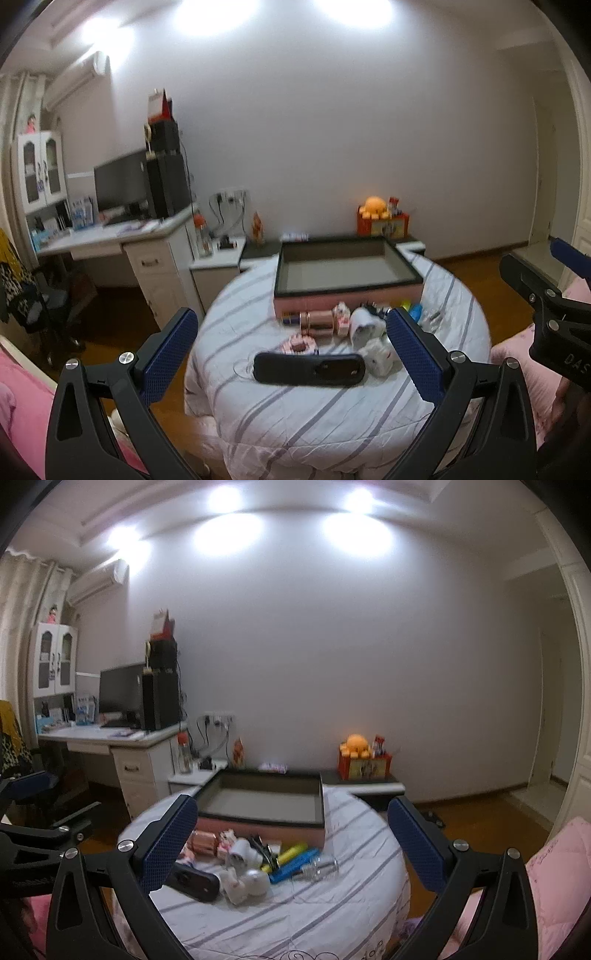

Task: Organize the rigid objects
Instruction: 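Reach the left gripper to the copper canister while the right approaches the glass bottle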

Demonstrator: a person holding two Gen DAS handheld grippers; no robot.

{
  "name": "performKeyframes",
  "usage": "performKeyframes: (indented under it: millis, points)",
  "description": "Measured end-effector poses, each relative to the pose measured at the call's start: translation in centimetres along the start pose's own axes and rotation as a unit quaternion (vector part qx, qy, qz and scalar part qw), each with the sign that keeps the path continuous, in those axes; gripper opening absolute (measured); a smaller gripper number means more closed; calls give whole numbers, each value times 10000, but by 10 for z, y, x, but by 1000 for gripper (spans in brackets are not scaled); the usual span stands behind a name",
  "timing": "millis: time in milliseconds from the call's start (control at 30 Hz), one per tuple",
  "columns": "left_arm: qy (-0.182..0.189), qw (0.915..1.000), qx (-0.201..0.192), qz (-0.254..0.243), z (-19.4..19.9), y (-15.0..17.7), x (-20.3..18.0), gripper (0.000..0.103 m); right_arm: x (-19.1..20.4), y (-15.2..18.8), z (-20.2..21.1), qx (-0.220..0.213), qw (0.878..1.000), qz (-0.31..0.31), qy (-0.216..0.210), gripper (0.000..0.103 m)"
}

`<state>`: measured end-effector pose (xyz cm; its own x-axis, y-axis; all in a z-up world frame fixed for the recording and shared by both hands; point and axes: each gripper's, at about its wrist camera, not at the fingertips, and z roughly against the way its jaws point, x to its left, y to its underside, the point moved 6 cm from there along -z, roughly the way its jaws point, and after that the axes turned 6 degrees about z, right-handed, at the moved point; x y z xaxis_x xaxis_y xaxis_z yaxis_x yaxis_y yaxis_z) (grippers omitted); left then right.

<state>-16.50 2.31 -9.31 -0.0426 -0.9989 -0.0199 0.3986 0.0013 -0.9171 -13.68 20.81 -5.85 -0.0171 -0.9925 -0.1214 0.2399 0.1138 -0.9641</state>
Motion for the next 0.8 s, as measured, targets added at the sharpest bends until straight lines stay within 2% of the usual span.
performKeyframes:
  millis: [467,800]
  points:
    - [-285,9942,1027,-143,-107,36,7,103,-11,60,-101,1215,9924,-173,-101,103]
    - [-117,9863,1622,-291,-177,43,-8,103,-21,81,-150,1688,9853,-215,-135,103]
